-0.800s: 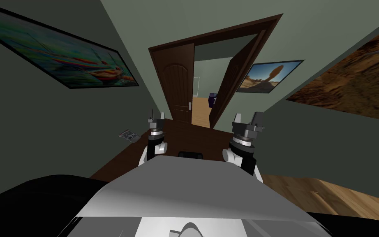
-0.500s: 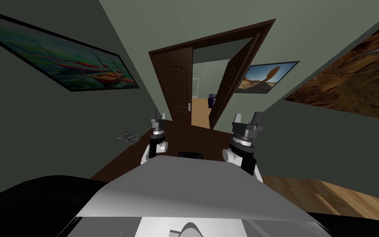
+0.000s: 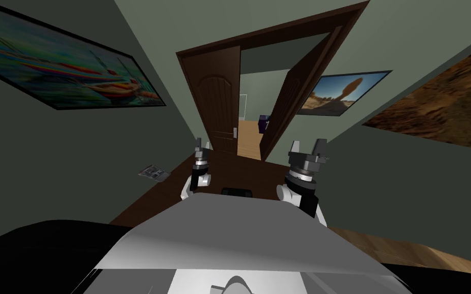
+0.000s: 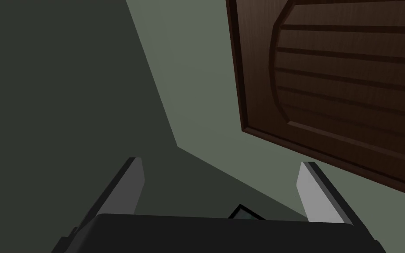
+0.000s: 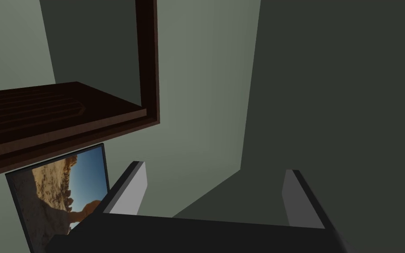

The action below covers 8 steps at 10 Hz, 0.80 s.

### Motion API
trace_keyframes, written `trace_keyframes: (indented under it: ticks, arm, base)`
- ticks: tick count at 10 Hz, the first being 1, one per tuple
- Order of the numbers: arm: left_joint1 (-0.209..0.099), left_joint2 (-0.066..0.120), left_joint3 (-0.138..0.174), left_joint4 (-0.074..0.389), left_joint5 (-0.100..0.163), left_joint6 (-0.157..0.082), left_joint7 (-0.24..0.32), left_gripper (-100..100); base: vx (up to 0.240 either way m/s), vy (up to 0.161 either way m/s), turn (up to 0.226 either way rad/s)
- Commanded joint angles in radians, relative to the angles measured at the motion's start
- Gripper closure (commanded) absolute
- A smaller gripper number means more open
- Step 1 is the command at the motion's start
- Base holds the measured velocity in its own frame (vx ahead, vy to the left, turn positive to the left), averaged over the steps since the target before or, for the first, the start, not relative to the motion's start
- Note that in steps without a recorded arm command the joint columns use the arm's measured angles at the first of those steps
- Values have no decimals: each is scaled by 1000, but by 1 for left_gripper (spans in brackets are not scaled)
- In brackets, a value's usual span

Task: Push the door open

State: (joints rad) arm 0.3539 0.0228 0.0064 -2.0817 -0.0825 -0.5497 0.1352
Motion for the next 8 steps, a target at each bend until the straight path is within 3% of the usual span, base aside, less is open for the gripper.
trace_keyframes:
  ticks: [1,8]
  arm:
    - [-24,6,0,38,3,3,-4,-100]
    - [-132,32,4,224,23,12,-19,-100]
  base:
    - [86,-2,-17]
    - [95,11,-25]
